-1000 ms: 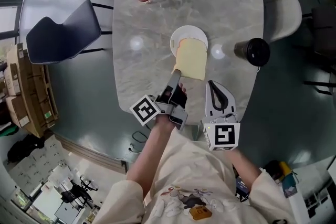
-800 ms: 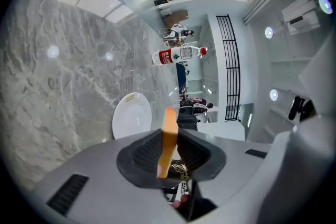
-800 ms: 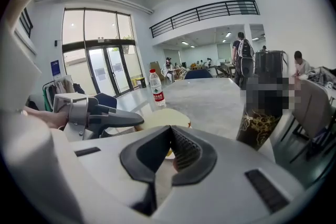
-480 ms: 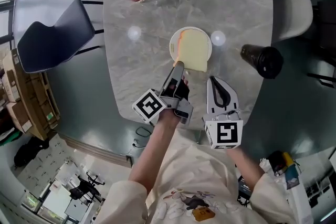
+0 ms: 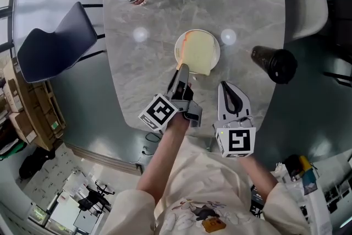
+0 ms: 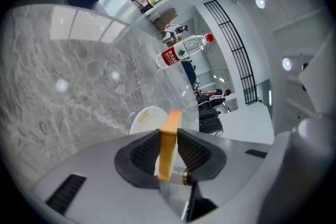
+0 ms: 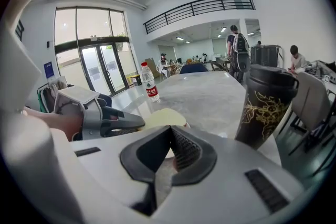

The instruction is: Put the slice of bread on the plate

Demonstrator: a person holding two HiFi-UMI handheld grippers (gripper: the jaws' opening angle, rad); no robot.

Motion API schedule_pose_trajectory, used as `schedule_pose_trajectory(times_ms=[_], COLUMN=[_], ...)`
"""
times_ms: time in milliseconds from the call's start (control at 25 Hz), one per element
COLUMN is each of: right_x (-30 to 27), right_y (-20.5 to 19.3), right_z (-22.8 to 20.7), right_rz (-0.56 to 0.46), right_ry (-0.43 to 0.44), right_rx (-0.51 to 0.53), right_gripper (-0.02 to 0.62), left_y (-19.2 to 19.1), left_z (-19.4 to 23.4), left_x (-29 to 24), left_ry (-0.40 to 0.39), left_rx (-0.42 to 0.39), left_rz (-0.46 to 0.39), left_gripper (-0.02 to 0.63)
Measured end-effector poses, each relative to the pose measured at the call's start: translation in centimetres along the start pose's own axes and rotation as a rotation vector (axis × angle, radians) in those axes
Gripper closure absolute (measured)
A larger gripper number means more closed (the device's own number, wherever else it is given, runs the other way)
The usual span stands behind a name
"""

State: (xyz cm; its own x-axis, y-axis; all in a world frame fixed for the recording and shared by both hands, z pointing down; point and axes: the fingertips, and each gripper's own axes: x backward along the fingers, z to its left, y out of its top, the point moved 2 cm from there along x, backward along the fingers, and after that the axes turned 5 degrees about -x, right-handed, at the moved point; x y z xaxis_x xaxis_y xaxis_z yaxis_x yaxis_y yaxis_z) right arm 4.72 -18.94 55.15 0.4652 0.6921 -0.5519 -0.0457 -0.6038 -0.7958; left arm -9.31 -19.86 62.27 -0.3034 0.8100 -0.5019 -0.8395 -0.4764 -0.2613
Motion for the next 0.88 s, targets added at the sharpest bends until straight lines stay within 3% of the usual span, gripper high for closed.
schedule_pose_trajectory(times_ms=[160, 320, 560, 880], right_x=[0.1, 0.4, 0.8, 1.6], right_y=[0.4, 0.6, 0.4, 0.6], right_z=[0.3, 0.6, 0.7, 0.8], right_rz=[-0.010, -0.016, -0.024, -0.029], right_ry=[-0.002, -0.001, 0.002, -0.008], right_rx=[-0.001, -0.006, 0.003, 0.003], right_gripper=[0.591, 0.591, 0.591, 0.591], left_y=[0.8, 0.9, 0.3, -0.7], left_z=[0.1, 0.1, 0.7, 2.1], left_x=[0.2, 0.1, 0.1, 0.0], left_ry=[0.083, 0.130, 0.217, 0.248], left_rx=[-0.173, -0.255, -0.410, -0.435], left_rz=[-0.004, 0.006, 0.055, 0.148], left_gripper=[0.492, 0.367, 0.267, 0.256])
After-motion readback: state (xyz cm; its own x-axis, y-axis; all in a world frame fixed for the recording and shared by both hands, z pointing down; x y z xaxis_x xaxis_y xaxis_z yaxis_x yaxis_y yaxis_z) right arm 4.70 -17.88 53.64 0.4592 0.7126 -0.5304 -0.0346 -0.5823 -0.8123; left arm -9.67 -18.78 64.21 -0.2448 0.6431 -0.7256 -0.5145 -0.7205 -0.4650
